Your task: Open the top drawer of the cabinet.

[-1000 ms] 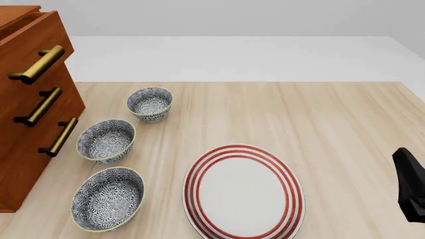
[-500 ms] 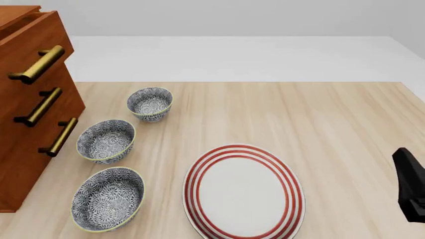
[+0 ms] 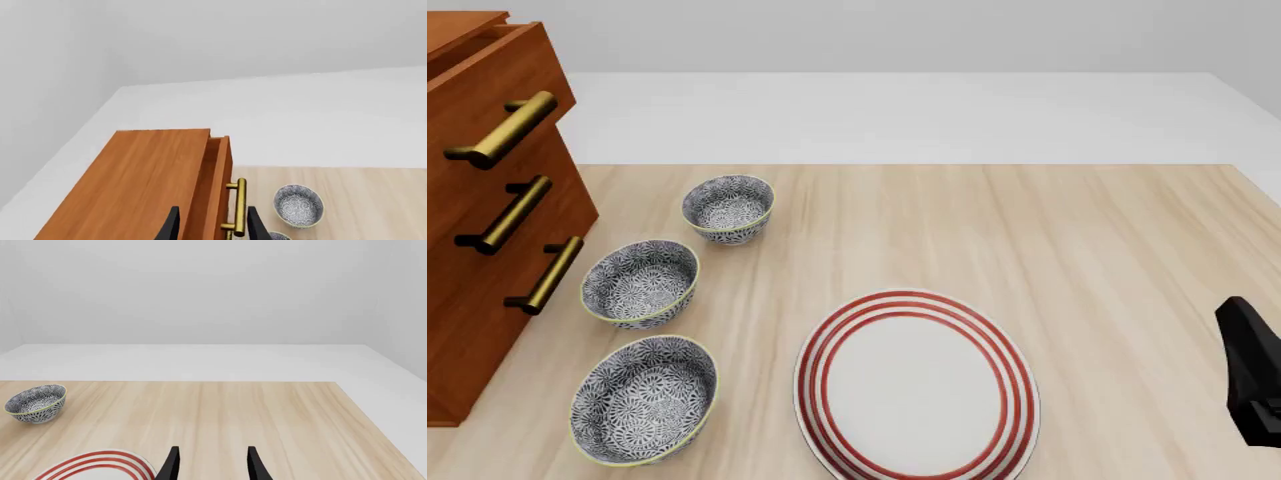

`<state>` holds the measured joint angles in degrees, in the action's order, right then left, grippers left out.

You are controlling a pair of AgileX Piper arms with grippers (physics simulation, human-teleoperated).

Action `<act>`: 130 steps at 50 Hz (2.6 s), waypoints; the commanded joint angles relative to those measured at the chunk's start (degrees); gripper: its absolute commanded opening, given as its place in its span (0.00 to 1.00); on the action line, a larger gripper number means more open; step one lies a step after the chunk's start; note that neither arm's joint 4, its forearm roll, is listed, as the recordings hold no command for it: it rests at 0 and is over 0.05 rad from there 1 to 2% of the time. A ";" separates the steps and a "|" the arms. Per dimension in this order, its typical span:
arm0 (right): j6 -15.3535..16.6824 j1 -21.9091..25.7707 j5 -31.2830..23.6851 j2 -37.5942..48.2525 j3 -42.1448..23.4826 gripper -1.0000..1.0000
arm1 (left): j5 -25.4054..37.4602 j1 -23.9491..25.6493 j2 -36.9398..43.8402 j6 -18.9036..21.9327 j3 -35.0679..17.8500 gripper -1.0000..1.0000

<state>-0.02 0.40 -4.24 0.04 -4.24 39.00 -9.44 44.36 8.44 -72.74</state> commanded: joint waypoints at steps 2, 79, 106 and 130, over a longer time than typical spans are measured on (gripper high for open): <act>0.01 0.01 0.01 0.00 0.00 1.00 | -0.13 -1.62 3.00 -3.06 1.96 1.00; 0.01 0.00 0.01 0.00 0.00 1.00 | -8.30 -0.73 15.79 -1.78 7.04 1.00; -0.01 0.00 0.00 0.00 0.00 1.00 | -10.28 0.21 18.27 -2.14 7.52 1.00; 0.00 0.01 0.00 0.00 0.00 1.00 | -12.25 0.65 19.98 -2.86 8.61 1.00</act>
<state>-0.02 0.41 -4.24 0.04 -4.24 27.59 -9.00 63.69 5.89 -64.67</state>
